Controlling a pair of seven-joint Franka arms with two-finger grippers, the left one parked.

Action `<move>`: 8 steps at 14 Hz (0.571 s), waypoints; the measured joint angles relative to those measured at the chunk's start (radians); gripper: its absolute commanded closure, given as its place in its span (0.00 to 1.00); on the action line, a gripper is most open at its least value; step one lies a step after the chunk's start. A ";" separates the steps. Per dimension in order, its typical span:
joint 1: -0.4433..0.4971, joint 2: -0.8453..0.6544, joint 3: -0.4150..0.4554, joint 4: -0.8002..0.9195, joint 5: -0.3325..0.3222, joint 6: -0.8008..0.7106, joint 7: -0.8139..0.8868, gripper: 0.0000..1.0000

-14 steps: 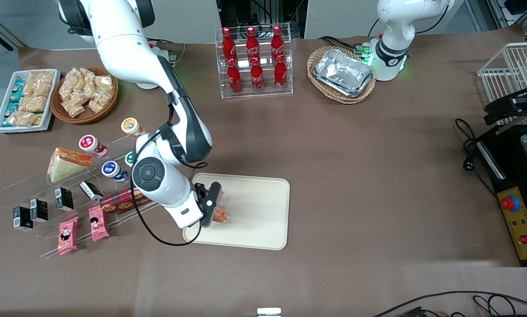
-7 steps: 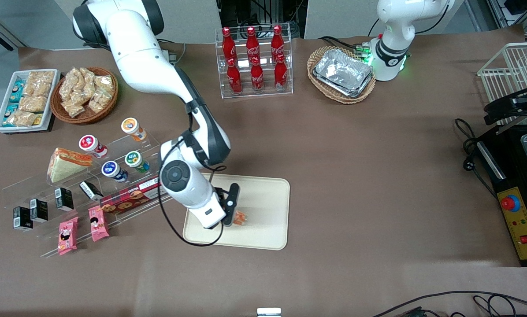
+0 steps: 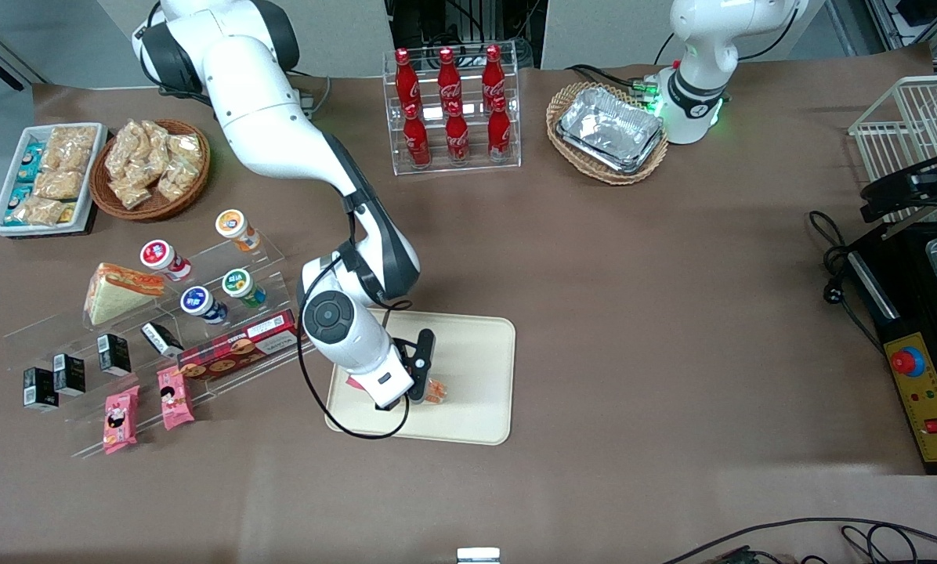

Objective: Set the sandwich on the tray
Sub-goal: 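Lower the sandwich onto the tray beside the pink packet and open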

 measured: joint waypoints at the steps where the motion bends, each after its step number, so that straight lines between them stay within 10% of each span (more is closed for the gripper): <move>1: -0.002 0.007 0.008 0.001 0.000 0.014 0.000 1.00; 4: -0.002 0.027 0.024 0.004 0.001 0.045 0.000 1.00; 7: -0.004 0.035 0.024 0.006 0.005 0.049 0.000 0.59; 8: -0.005 0.036 0.024 0.006 0.006 0.049 0.000 0.13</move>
